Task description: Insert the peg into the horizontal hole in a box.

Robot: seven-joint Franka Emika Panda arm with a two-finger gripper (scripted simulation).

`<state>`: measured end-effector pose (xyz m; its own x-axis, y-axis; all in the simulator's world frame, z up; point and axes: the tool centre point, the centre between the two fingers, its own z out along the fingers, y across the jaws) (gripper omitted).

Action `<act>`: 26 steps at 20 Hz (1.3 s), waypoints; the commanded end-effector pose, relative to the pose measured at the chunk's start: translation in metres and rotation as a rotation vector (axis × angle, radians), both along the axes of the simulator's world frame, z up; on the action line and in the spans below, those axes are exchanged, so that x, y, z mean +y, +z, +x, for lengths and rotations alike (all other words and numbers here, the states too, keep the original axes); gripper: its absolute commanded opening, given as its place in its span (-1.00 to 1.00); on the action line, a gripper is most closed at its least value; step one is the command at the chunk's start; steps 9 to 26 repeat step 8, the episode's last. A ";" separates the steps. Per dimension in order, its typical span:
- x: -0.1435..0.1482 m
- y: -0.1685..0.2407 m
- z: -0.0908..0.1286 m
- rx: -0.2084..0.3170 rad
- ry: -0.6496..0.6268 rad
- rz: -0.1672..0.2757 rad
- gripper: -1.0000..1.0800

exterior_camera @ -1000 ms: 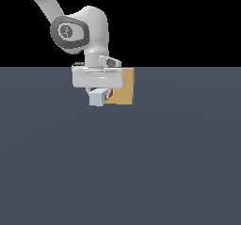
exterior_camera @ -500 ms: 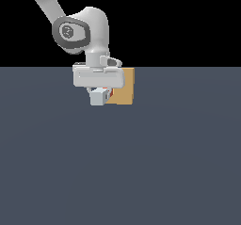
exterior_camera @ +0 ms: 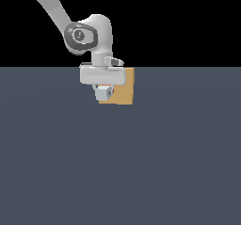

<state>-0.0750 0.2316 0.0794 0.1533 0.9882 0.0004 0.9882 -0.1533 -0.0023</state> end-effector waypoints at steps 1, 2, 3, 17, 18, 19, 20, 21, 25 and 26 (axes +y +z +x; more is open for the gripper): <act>0.015 0.002 0.004 -0.005 -0.001 0.002 -1.00; 0.019 0.003 0.005 -0.005 -0.001 0.002 -1.00; 0.023 0.003 0.005 -0.005 -0.001 0.002 -1.00; 0.030 0.003 0.007 -0.006 -0.001 0.002 -1.00; 0.030 0.003 0.007 -0.006 -0.001 0.002 -1.00; 0.030 0.003 0.007 -0.006 -0.001 0.002 -1.00; 0.030 0.003 0.007 -0.006 -0.001 0.002 -1.00; 0.030 0.003 0.007 -0.006 -0.001 0.002 -1.00; 0.030 0.003 0.007 -0.006 -0.001 0.002 -1.00; 0.030 0.003 0.007 -0.006 -0.001 0.002 -1.00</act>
